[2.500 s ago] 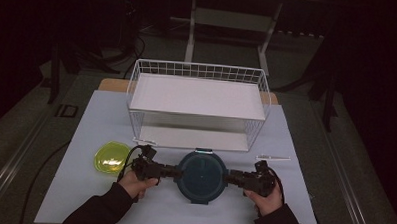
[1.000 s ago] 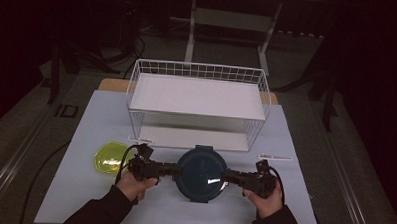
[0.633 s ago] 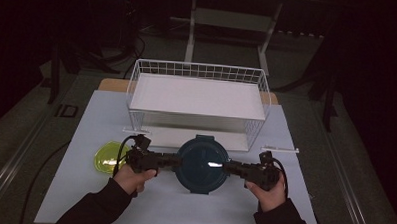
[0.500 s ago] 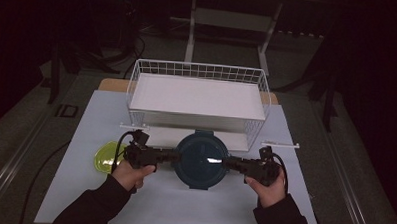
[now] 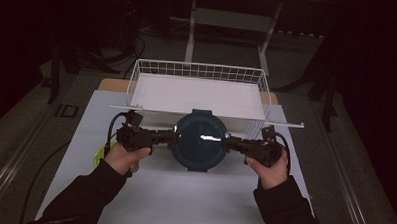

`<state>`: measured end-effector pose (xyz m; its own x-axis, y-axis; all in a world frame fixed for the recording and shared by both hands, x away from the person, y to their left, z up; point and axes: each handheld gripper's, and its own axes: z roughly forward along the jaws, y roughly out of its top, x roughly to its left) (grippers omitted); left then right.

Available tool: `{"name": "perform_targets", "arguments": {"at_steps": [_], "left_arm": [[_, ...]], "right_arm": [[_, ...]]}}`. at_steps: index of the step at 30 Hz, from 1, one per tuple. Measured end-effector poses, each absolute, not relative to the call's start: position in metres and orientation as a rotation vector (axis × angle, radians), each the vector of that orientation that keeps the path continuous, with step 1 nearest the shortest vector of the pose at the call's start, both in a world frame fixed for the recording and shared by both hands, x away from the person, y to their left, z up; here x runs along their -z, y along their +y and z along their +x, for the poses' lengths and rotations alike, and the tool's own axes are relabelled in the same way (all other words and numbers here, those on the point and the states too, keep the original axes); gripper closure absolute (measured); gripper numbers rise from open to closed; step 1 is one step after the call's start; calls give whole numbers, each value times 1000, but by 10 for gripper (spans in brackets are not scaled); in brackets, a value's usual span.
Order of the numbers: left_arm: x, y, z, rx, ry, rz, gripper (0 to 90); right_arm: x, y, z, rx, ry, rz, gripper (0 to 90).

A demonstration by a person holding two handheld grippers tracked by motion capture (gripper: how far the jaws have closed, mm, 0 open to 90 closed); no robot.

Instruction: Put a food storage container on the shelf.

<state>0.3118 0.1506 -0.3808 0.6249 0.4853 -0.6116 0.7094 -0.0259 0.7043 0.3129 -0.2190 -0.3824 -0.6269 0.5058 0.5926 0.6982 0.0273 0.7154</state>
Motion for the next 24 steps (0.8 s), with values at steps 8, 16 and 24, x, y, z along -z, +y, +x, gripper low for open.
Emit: {"name": "perform_targets", "arguments": {"at_steps": [8,16,24], "left_arm": [[348,156,330,201,981,1644,561],[336,161,352,192,1011,1612,560],[331,161,371,178,1031,1618,558]], "right_arm": [[350,-214,334,1718,-2114,-1238,565],[329,-208,363,1705,-2114,-1248,565],[328,-206,384,1687,-2086,-1294,564]]}}
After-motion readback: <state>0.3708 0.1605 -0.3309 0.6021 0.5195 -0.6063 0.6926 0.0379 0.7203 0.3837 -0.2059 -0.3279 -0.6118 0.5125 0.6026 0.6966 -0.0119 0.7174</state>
